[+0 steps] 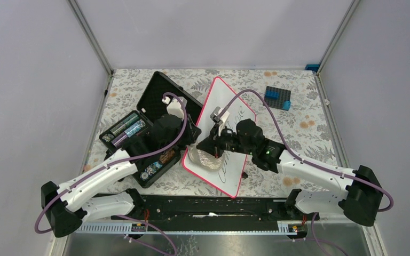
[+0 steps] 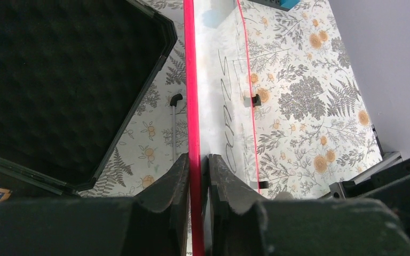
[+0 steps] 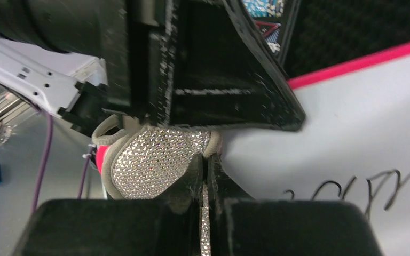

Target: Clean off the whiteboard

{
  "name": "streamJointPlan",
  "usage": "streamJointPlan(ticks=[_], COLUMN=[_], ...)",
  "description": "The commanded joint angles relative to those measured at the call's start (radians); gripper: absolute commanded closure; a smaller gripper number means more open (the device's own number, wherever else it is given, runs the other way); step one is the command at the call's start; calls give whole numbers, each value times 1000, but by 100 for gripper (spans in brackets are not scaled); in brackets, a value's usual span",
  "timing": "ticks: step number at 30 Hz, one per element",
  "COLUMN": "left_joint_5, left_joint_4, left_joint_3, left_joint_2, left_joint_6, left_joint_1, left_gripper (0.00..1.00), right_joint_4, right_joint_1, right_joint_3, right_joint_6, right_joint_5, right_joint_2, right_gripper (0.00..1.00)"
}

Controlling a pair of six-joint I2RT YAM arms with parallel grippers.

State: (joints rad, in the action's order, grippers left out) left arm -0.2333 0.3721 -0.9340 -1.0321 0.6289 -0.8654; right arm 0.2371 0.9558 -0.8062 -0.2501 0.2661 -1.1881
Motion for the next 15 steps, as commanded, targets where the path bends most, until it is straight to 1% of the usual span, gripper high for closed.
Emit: streamJointPlan(ticks=[1, 5, 9, 13, 15], left_joint_5=[61, 51, 39, 29, 19], left_joint_4=[-38, -39, -37, -27, -27], left_joint_3=[-37, -39, -33, -26, -18], left_joint_2=[-23, -18, -7, 10, 17], left_joint_6=[12, 7, -1, 2, 5], left_joint_1=[-48, -52, -54, -54, -54], left_gripper=[100, 100, 100, 100, 100], right_joint_4=[106, 72, 46, -73, -137], right_joint_1=[18, 19, 18, 18, 18], right_joint_3=[-66, -34, 66, 181, 247], right_joint_6=[16, 19, -2, -41, -63], right_joint_5=[79, 8, -9, -66, -106], right_joint_2=[-15, -24, 2, 60, 124], right_gripper=[100, 100, 100, 100, 100])
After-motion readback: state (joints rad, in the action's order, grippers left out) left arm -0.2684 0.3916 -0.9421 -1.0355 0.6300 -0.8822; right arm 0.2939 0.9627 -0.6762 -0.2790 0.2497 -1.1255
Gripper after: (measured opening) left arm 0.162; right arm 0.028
